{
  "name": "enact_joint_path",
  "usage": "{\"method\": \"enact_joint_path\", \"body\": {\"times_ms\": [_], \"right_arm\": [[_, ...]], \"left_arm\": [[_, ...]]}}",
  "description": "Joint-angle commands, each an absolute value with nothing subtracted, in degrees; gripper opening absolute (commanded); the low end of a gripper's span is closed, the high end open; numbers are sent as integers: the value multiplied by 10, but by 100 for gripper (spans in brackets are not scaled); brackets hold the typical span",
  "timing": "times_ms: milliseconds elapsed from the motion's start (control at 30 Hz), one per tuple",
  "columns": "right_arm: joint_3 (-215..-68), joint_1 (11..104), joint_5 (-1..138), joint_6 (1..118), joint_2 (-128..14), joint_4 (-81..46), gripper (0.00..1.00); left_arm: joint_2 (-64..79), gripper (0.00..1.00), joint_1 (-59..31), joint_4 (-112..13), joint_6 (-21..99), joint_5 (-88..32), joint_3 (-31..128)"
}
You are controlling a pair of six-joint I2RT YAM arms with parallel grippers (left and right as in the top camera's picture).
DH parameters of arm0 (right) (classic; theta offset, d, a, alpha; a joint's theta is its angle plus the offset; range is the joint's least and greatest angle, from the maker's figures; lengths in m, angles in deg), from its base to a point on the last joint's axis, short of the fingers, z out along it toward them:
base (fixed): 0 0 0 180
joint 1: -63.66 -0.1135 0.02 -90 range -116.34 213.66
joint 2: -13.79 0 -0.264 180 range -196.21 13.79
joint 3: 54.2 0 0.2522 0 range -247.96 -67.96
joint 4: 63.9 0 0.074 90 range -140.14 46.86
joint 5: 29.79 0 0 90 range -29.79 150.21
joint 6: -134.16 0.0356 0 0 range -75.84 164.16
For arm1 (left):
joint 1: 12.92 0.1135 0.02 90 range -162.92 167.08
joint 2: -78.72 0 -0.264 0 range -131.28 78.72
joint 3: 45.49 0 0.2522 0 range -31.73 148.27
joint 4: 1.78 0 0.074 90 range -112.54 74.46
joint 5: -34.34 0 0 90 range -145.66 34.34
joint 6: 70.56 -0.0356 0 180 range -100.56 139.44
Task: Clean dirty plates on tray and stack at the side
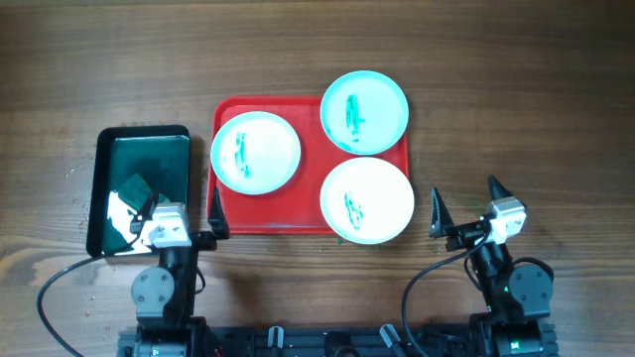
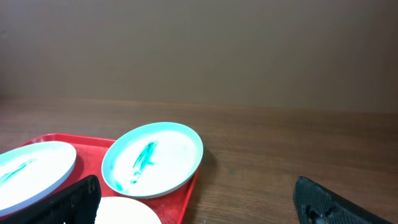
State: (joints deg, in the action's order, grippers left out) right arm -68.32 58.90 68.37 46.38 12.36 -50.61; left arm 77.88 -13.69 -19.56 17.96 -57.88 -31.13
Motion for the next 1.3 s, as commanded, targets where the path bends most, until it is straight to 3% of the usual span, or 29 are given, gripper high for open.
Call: {"method": "enact_joint_path", "body": {"times_ms": [0, 1267], "right_arm": [[-683, 586, 694, 458, 124, -508, 100], [-683, 586, 677, 458, 124, -507, 100]], "left_arm": [[783, 100, -139, -197, 173, -551, -314], [783, 100, -139, -197, 165, -552, -314]]}}
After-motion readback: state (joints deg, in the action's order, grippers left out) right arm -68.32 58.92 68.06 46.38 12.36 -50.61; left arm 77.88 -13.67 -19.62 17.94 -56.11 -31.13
